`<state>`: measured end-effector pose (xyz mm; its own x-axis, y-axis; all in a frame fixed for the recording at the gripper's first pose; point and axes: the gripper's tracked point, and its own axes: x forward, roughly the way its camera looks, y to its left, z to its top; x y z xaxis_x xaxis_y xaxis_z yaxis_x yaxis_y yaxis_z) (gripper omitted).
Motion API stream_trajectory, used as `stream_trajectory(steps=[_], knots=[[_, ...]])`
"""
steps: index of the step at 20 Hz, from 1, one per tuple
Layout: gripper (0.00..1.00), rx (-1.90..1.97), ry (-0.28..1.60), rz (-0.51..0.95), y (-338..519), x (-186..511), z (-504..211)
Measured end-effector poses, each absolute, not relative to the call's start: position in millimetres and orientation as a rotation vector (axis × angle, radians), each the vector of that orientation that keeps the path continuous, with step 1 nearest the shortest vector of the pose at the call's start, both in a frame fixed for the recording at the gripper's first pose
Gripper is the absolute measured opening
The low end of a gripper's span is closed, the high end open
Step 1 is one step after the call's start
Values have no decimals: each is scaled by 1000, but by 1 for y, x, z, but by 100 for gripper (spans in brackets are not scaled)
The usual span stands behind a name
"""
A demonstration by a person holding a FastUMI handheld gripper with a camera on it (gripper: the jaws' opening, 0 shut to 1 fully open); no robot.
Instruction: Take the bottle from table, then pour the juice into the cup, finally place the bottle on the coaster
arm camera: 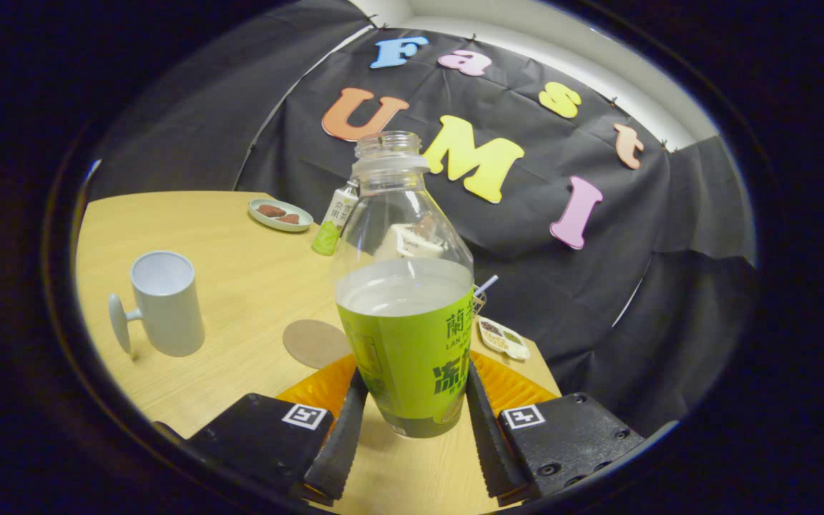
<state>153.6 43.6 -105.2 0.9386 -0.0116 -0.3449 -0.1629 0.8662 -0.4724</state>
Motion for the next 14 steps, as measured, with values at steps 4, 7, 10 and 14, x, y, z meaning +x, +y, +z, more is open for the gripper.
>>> stream_trajectory(steps=[4,7,10,14], knots=[[75,-657,324,80,55,161,-103],[75,-765,303,84,65,166,-103],[75,-834,287,82,72,173,-103],[75,-955,233,59,79,176,-94]])
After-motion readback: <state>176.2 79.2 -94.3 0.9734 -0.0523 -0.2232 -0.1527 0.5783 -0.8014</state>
